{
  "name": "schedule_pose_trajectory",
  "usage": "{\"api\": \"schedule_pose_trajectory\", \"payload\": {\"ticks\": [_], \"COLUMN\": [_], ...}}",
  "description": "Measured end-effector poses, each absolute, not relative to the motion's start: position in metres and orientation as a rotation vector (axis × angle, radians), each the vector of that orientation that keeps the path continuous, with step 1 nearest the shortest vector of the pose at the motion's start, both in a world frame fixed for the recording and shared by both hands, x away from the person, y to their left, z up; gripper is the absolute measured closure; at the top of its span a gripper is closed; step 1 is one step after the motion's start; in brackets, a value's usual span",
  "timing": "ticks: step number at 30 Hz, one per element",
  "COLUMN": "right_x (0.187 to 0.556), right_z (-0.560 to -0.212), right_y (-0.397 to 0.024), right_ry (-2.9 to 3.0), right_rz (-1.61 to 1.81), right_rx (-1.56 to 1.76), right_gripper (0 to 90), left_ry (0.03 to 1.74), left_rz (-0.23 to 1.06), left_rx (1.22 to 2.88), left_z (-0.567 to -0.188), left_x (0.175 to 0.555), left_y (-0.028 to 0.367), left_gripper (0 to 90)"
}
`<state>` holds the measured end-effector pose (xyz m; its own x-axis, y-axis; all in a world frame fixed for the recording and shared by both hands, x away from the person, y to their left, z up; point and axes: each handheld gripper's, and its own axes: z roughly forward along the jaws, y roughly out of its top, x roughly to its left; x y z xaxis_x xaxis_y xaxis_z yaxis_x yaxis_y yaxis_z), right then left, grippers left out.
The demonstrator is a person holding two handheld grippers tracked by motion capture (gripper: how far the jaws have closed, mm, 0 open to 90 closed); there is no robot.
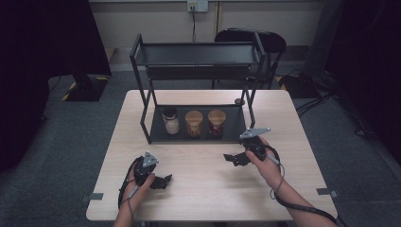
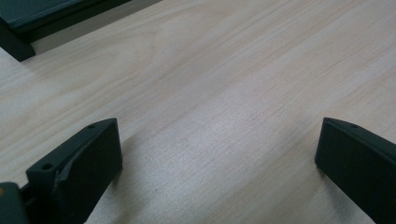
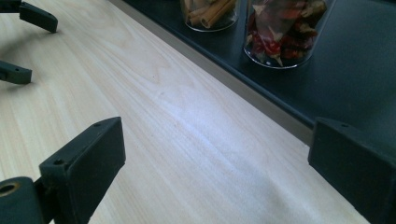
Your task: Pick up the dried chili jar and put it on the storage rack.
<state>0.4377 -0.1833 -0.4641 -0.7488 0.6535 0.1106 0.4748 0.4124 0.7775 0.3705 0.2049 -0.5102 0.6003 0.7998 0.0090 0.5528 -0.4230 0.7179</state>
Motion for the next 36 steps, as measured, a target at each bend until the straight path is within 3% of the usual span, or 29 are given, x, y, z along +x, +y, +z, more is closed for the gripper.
{"api": "schedule_pose_trajectory", "payload": {"ticks": [36], "right_x": [0.398], "right_z": [-0.479], "right_y": [-0.249], "right_ry": [2.524], "right_rz": [1.227], "right_rx": [0.933], "right_gripper": [2.9], "left_ry": [1.064], "left_rz": [0.462], "left_rx": [2.139], "left_z": [-0.510], "left_x": [0.370], "left_y": [0.205], "left_gripper": [0.2]}}
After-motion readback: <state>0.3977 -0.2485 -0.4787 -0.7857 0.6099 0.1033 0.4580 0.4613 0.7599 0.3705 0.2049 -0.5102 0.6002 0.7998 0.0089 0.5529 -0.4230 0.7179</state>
